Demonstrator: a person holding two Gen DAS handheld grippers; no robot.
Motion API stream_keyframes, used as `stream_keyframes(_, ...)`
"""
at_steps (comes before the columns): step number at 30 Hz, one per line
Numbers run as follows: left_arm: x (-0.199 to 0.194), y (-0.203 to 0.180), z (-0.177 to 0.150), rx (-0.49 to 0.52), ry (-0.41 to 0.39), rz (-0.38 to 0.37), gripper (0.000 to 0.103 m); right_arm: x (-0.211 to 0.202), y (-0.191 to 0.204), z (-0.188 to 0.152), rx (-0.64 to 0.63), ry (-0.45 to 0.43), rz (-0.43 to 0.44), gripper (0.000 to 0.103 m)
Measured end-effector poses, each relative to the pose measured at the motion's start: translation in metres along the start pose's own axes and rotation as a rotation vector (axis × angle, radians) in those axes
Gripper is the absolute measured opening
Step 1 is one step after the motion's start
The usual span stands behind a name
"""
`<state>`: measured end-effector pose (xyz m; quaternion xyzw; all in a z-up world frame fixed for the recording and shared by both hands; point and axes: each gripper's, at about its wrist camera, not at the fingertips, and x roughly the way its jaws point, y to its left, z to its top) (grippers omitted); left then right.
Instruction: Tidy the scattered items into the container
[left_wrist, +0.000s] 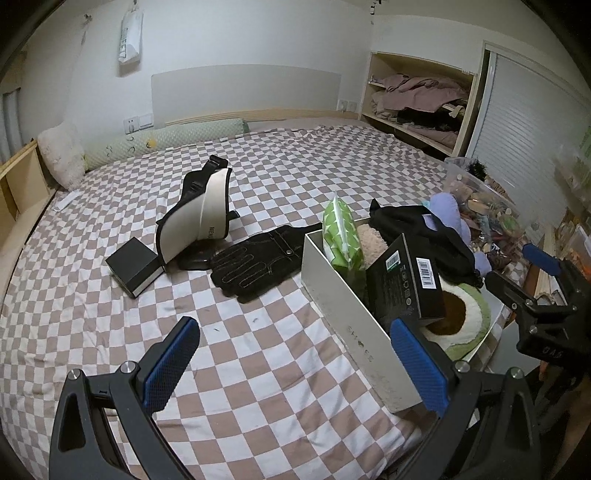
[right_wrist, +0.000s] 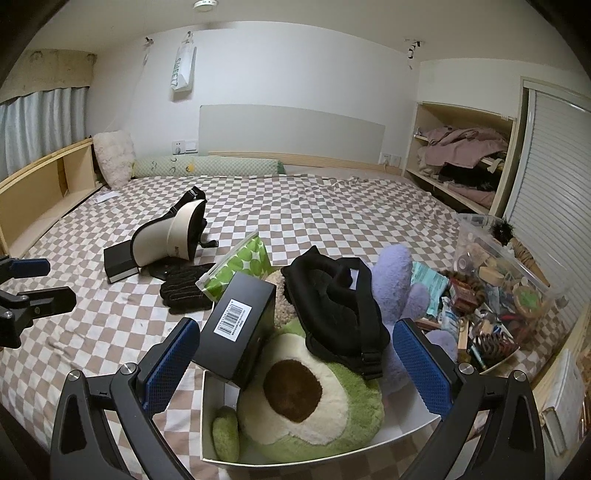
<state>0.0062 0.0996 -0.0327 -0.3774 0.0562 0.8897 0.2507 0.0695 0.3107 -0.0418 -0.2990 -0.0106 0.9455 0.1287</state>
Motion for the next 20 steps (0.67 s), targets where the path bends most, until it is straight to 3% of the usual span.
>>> stream_keyframes(20, 0.0007, -0.0041, -0.0035, 0.023, -0.014, 0.053, 0.103, 0.0003, 0.0016, -0.0005, -0.009, 0.006, -0.006, 0.103)
